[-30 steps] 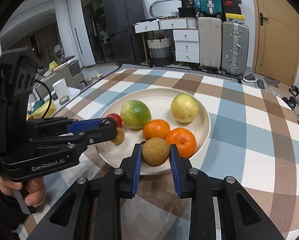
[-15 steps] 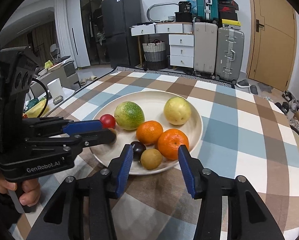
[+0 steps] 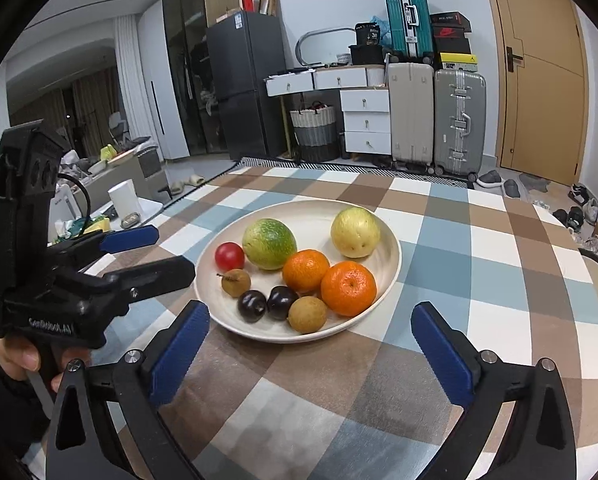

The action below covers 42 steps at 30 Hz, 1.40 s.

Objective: Organize fruits
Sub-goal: 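Open the left gripper to drop the plum while the right releases the brown fruit onto the plate, then withdraw both open grippers from the plate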

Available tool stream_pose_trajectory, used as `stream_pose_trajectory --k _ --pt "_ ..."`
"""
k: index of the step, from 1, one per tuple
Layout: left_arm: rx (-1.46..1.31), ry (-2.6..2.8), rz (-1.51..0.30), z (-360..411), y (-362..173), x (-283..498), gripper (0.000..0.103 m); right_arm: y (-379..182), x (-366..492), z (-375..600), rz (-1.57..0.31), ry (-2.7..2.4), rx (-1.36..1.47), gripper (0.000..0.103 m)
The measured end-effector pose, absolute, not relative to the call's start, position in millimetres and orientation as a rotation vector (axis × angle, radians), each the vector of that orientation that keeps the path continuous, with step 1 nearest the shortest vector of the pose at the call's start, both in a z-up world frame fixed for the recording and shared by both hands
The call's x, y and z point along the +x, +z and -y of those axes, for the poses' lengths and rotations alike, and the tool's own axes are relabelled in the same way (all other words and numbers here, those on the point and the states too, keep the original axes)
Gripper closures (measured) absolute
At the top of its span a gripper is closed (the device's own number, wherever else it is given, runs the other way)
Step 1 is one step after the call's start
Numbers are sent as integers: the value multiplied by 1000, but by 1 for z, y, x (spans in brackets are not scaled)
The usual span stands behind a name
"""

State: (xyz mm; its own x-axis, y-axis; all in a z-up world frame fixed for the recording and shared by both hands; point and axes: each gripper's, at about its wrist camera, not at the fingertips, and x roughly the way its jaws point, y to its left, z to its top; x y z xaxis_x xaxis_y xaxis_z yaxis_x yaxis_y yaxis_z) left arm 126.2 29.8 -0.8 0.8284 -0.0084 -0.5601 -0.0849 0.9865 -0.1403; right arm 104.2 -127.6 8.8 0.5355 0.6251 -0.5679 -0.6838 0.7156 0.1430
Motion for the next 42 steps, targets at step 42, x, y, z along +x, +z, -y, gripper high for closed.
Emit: stream_pose_trajectory --k 42 --pt "-143 61 -525 -28 -4 117 1 21 94 138 -511 793 -35 0"
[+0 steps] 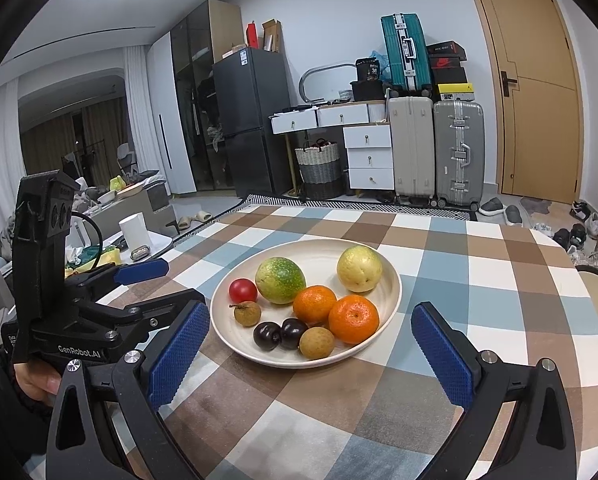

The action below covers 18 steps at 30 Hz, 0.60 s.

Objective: Organize fruits

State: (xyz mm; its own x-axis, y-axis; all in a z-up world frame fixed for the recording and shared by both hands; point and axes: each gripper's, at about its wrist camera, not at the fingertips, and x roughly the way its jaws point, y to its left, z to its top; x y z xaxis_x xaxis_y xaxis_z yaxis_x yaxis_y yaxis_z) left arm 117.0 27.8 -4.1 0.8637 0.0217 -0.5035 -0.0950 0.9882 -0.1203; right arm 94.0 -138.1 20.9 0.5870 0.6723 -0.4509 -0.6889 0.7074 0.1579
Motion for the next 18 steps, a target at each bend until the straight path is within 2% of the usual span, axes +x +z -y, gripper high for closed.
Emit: stream_pose_trajectory --k 18 --pt "-143 57 -524 -27 -5 118 1 21 94 137 -511 793 -39 0"
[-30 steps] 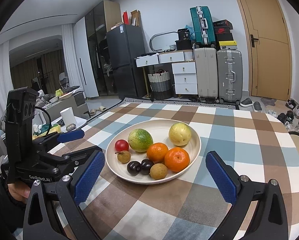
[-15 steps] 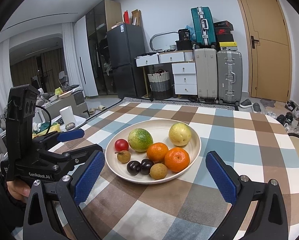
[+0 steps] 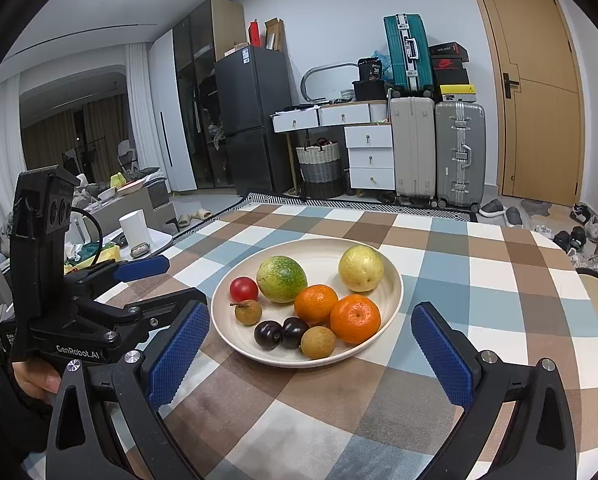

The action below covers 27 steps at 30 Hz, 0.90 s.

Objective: Organize fruits

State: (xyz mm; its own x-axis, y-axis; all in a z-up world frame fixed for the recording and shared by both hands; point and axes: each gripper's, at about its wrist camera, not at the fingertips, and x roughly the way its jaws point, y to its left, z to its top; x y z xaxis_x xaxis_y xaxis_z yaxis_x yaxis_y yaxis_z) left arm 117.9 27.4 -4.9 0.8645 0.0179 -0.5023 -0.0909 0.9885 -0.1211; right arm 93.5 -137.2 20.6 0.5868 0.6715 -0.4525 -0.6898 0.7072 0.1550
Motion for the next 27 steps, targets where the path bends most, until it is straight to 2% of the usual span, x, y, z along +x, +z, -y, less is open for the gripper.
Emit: stream_pose_trajectory --k 27 --pt "-138 56 -524 -27 -5 118 1 19 92 134 -516 799 -47 0"
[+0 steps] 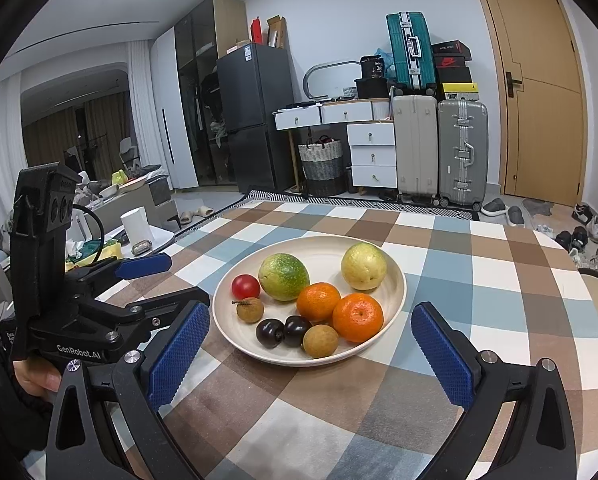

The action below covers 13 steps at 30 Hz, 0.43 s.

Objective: Organize fruits

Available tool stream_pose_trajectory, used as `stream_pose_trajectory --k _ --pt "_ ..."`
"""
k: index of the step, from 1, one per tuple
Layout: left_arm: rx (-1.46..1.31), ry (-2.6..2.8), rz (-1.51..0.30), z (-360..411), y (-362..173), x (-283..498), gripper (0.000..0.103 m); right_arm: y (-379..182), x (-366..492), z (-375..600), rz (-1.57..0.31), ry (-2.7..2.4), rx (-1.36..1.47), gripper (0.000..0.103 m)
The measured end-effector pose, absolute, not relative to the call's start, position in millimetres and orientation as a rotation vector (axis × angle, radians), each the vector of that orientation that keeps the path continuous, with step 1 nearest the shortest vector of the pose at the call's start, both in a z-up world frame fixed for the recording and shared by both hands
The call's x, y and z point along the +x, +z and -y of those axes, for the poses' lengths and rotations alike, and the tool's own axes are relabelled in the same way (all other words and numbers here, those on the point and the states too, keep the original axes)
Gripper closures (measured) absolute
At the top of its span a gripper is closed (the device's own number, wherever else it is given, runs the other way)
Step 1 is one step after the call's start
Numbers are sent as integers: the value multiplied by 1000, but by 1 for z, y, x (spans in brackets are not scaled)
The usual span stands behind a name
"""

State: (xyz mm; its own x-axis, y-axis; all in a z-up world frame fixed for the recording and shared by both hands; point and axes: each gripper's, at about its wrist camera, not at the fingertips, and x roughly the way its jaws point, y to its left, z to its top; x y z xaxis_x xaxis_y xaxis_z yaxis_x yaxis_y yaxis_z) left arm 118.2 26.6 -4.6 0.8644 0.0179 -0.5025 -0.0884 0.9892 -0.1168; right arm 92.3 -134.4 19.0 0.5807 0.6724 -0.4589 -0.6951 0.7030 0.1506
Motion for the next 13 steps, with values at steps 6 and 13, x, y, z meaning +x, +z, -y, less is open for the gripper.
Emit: stream_pose_trajectory --k 6,13 --pt "-139 57 -526 -27 -5 118 1 18 92 134 -515 801 -50 0" --pt "-138 58 -524 -25 -5 117 1 18 92 133 -517 800 -50 0"
